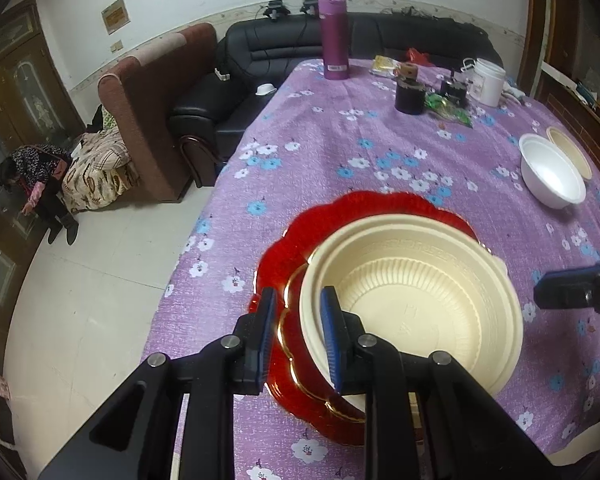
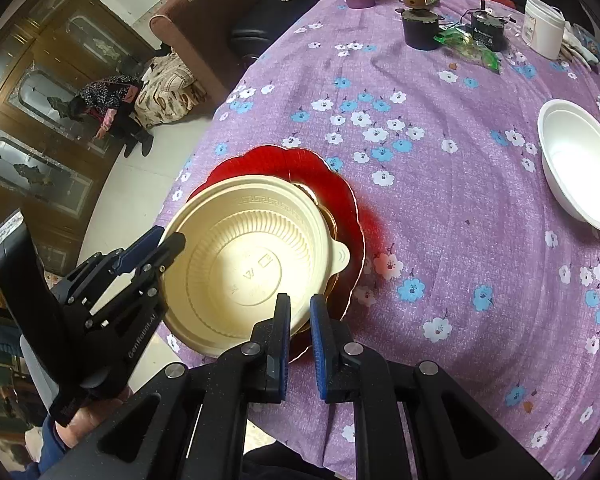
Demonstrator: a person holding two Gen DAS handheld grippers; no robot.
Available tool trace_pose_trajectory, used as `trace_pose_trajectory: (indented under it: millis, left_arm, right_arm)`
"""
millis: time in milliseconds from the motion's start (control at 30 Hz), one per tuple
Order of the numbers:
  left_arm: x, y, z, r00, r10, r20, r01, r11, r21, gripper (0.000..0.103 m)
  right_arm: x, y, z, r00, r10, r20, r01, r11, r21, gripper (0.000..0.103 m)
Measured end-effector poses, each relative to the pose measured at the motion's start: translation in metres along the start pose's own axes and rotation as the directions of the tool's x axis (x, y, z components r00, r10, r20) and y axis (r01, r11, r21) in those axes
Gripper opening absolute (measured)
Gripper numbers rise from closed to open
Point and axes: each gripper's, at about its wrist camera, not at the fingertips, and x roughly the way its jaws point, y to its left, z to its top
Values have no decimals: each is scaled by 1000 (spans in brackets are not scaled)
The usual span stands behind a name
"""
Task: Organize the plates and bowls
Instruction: 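Lower the beige bowl onto the white plate and open the left gripper, then move the left gripper to the white bowl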
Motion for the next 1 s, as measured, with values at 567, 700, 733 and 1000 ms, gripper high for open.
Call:
trace_pose_trajectory:
  millis: [567,700,733,1000]
  left_arm:
    - [-37,-62,34,993,-85,84,76,991,107,36]
    - [-36,-92,41,990,-120,78,107,981,159,38]
    - [-35,-100,42,989,-127,77,112,978,175,39]
    - [-34,-158,50,981,-186,60,163,947,277,41]
  right_arm:
    - [-41,-42,-15,982,-151,117,149,988,27,12]
    - [-52,-60,-22,960,-236,153,235,972,24,12]
    - [-54,-64,-24,954,-255,160,254,967,26,12]
    - [-77,-109,-38,909,-367,199,358,930,83,12]
